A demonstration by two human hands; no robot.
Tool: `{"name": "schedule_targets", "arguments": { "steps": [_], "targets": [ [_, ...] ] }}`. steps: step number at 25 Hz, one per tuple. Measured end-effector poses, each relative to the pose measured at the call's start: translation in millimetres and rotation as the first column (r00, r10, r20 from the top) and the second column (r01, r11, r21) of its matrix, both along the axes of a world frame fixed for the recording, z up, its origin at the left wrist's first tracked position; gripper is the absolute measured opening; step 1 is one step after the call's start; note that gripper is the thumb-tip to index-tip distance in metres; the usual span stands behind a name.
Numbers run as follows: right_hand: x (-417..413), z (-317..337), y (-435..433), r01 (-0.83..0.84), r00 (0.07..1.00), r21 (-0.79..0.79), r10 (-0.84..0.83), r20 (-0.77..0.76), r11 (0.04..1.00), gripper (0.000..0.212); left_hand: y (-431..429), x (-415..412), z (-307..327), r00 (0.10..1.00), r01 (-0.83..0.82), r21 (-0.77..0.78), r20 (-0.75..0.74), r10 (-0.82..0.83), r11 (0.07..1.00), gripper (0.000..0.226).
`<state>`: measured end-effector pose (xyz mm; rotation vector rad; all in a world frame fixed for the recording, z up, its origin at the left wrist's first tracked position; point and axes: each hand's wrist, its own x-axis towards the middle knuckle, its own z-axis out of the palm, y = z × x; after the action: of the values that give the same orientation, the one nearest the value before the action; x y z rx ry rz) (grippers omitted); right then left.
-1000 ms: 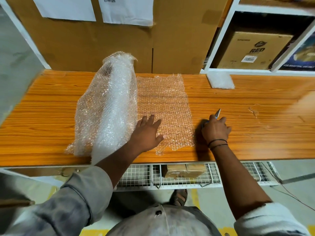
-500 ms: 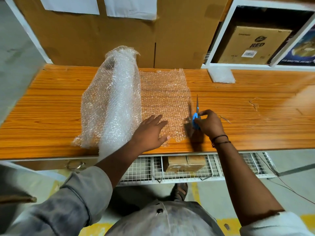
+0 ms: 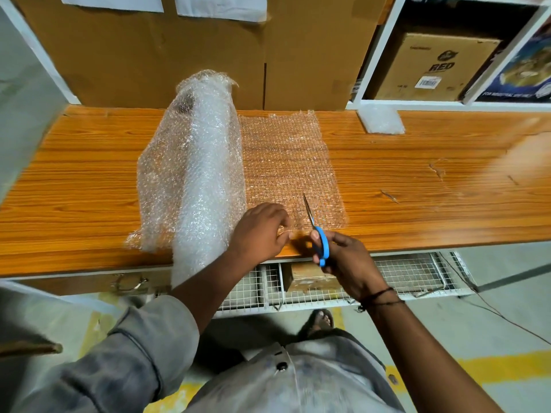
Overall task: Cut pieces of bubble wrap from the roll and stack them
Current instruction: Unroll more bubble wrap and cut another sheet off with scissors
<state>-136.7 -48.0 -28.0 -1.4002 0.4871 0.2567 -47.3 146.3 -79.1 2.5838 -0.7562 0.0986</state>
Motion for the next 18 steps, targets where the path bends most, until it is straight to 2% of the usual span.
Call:
{"name": "schedule_targets", "arguments": {
  "steps": [6,10,13,18],
  "targets": [
    [-26,-5,1,-0.066,0.993,0.030,0.069,-0.093,0.997,0.053,0,2,-5,0.997,-0.049,-0.045,0.063,0.052,0.998,0.009],
    [-31,3,2,-0.134,0.989,-0.118,0.126,-0.079,0.984,0.046,-2,-1,-8,0.988,-0.086,-0.066,0.121,0.093,0.994,0.009],
    [-33,9,-2,-0.198,0.978,-0.103,0.191,-0.079,0.975,0.048,-8,-5,-7,0.981,-0.138,-0.077,0.128,0.147,0.987,0.010],
    [-45,7,-3,-0.258,0.962,-0.122,0.244,-0.121,0.958,0.027,-12,-15,-8,0.968,-0.177,-0.091,0.164,0.190,0.980,0.009]
  ]
}}
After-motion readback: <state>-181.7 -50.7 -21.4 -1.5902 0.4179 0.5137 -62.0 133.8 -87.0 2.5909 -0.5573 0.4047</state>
